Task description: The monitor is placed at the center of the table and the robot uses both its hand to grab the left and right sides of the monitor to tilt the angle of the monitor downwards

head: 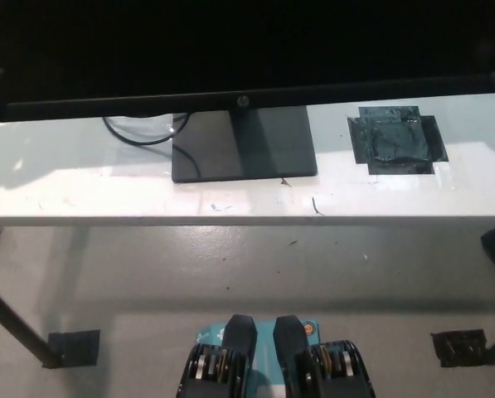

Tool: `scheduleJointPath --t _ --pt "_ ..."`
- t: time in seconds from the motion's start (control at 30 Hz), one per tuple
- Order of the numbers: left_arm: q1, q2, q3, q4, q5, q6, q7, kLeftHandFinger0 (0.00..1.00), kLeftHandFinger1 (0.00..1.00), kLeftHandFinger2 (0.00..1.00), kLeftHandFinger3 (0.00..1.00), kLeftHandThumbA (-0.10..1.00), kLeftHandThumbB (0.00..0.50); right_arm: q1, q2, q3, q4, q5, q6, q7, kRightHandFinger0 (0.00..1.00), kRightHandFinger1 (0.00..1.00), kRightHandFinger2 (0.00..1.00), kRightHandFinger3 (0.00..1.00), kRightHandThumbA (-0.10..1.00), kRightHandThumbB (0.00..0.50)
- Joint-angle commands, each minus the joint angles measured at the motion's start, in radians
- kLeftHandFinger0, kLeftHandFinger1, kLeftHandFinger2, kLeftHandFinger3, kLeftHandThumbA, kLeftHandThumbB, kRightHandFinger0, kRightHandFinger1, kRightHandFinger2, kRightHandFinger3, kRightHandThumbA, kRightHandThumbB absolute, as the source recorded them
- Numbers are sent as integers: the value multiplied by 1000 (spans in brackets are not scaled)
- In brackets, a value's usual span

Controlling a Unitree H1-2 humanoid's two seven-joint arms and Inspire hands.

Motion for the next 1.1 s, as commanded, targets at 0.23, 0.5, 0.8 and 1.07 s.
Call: scheduleJointPath --t 0.23,0.5,0.8,1.07 --pt "-307 14 -293 178 390 -202 212 1000 1000 1000 1000 841 467 -212 67 88 -69 -234 -180 -93 1000 1000 1000 1000 554 490" --pt "-466 -16 -511 347 564 -157 414 1000 1000 1000 1000 763 429 -307 132 211 75 -464 -324 -417 1000 1000 1000 1000 512 500" --pt "-556 -69 -631 453 610 -130 555 1000 1000 1000 1000 860 472 -387 217 310 230 -570 -351 -610 1000 1000 1000 1000 458 500" --pt "-589 -113 -695 490 653 -40 625 1000 1000 1000 1000 914 463 -390 243 298 272 -584 -403 -788 1000 1000 1000 1000 485 500"
